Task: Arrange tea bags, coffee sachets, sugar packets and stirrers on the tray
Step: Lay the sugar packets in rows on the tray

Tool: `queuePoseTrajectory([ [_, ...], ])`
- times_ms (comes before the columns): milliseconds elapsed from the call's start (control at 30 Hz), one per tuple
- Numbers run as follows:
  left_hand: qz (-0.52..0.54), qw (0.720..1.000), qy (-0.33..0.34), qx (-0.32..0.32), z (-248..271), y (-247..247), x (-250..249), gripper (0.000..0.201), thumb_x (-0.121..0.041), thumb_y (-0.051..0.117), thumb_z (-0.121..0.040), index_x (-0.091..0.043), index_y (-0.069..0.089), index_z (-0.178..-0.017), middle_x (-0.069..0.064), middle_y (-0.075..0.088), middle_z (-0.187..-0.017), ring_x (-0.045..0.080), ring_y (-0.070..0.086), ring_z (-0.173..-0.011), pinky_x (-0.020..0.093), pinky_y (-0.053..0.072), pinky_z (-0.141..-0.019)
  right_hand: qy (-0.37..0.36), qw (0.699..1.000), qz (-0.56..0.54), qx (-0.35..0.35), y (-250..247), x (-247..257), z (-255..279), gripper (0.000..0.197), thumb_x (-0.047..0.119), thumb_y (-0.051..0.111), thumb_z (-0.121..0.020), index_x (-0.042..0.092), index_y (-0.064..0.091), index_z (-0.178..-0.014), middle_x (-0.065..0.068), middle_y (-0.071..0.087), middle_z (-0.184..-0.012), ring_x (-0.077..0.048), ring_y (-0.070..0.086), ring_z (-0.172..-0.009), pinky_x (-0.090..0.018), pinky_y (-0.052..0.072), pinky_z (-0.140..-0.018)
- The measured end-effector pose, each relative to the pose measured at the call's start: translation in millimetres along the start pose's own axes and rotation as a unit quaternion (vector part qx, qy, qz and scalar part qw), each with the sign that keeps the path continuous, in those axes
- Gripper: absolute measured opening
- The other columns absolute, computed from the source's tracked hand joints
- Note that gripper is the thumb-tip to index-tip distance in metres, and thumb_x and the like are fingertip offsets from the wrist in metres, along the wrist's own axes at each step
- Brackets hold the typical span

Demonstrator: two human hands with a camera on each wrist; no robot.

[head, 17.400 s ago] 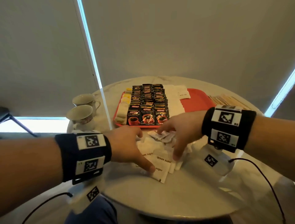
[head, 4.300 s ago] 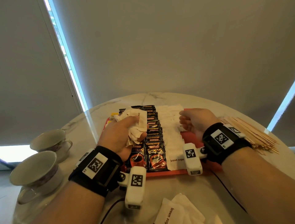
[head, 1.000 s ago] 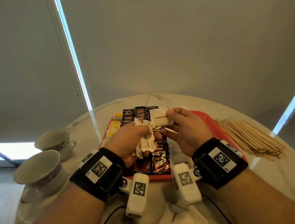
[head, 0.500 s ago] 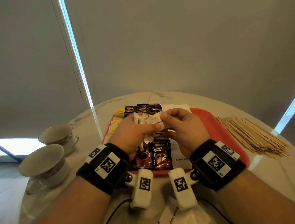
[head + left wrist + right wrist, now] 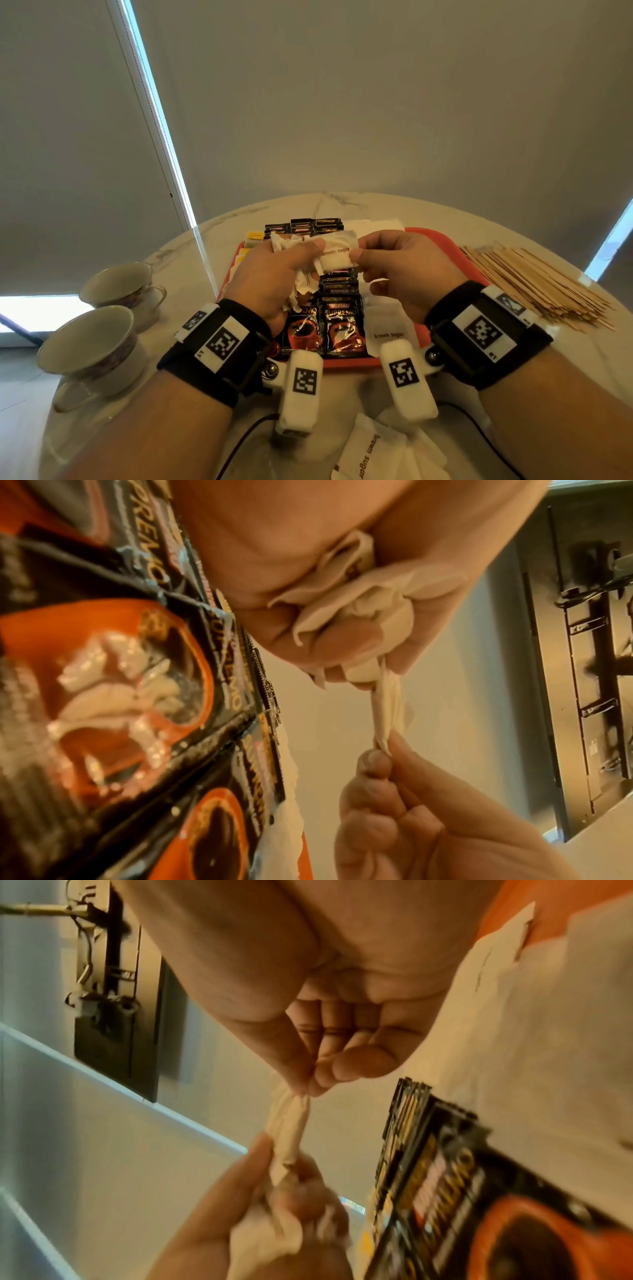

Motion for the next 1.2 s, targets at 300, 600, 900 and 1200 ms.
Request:
queuePoseTrajectory([
  [300,-0.004,1.0,-0.013,-0.023,-8.2,-8.4,5.1,0.008,-0.016,0.074,-0.096,-0.017,0.068,-0.091,0.005,0.07,-0.078,0.015,0.06,-0.059,0.02,0.04,-0.038,0.149,0.967,0.047,-0.203,-95.4,-25.3,-20.2,0.004,0.006,0.069,-0.09,0.002,0.071,-0.089,-0.011,0.062,-0.078,-0.017,0.048,-0.059,-0.03,0.039,-0.052],
  [600,-0.001,1.0,-0.011,-0.012,-9.4,-8.7,6.1,0.01,-0.014,0.073,-0.096,-0.015,0.069,-0.087,0.006,0.069,-0.078,0.015,0.06,-0.061,0.021,0.04,-0.036,0.252,0.94,0.165,-0.157,-105.2,-42.4,-26.2,0.01,0.008,0.07,-0.088,0.002,0.072,-0.08,-0.01,0.062,-0.072,-0.019,0.051,-0.059,-0.03,0.04,-0.055],
  [900,0.013,1.0,-0.012,-0.014,-11.7,-12.7,3.8,0.008,-0.014,0.074,-0.096,-0.016,0.069,-0.09,0.006,0.07,-0.078,0.015,0.06,-0.062,0.021,0.041,-0.036,0.251,0.947,0.119,-0.164,-100.0,-38.1,-19.4,0.013,0.016,0.07,-0.093,0.007,0.066,-0.084,-0.004,0.057,-0.062,-0.017,0.052,-0.055,-0.029,0.044,-0.058],
  [1200,0.007,1.0,-0.011,-0.007,-11.2,-11.2,2.7,0.006,-0.014,0.072,-0.097,-0.015,0.068,-0.093,0.006,0.07,-0.078,0.015,0.061,-0.061,0.021,0.041,-0.035,0.199,0.968,0.082,-0.131,-72.9,-30.7,-16.2,0.018,0.016,0.065,-0.096,0.002,0.068,-0.106,-0.006,0.061,-0.074,-0.015,0.049,-0.057,-0.027,0.043,-0.052],
])
Point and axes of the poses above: each hand's wrist, its own z-axis away from the middle knuckle, its own y-axis out of the palm, x = y × z, the point moved 5 cm from there along -z, towards the middle knuckle
